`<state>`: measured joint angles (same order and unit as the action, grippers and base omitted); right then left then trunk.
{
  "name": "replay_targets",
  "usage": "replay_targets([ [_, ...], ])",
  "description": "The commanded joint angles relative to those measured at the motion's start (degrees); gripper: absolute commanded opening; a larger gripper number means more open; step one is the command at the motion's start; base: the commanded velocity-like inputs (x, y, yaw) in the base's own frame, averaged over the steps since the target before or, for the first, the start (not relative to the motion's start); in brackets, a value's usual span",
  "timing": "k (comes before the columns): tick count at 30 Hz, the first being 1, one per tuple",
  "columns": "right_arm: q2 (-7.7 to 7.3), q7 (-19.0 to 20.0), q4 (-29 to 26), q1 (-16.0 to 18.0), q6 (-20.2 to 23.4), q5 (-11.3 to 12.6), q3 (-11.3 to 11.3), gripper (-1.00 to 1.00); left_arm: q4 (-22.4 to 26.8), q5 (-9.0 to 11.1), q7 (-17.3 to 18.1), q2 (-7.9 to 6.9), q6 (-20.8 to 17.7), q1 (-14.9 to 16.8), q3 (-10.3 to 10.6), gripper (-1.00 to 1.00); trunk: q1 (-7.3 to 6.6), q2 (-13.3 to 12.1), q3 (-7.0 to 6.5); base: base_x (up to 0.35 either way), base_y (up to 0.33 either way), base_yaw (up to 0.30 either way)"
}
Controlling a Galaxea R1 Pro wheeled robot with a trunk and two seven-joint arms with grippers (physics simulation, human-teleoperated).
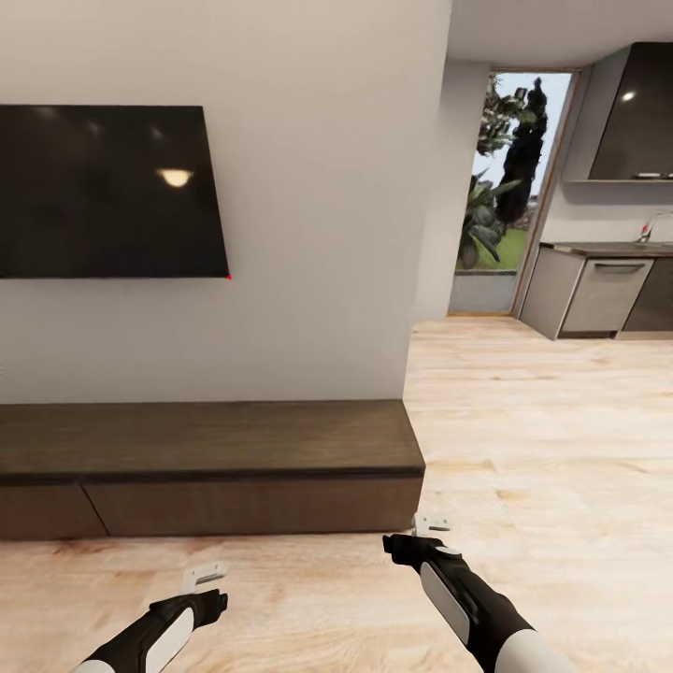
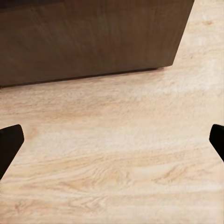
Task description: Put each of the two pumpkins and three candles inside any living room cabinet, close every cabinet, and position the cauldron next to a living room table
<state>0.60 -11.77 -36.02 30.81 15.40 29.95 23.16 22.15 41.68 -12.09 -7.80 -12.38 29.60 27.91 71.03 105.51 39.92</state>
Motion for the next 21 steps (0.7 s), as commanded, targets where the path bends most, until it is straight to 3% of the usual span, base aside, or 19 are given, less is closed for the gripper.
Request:
replay_targets([
  [1, -0.03, -0.5, -0.1, 0.0, 0.2, 0.6, 0.3, 1.0, 0.2, 0.5, -0.5, -0.08, -0.2, 0.0, 0.5, 1.0, -0.23, -0.4, -0.13, -0.004, 0.0, 0.0],
  [21, 0.01, -0.5, 0.0, 0.0, 0.2, 0.6, 0.3, 1.0, 0.2, 0.5, -0.5, -0.05, -0.1, 0.0, 0.5, 1.0, -4.62, -8.4, -3.72, 0.0, 0.0, 0.0],
])
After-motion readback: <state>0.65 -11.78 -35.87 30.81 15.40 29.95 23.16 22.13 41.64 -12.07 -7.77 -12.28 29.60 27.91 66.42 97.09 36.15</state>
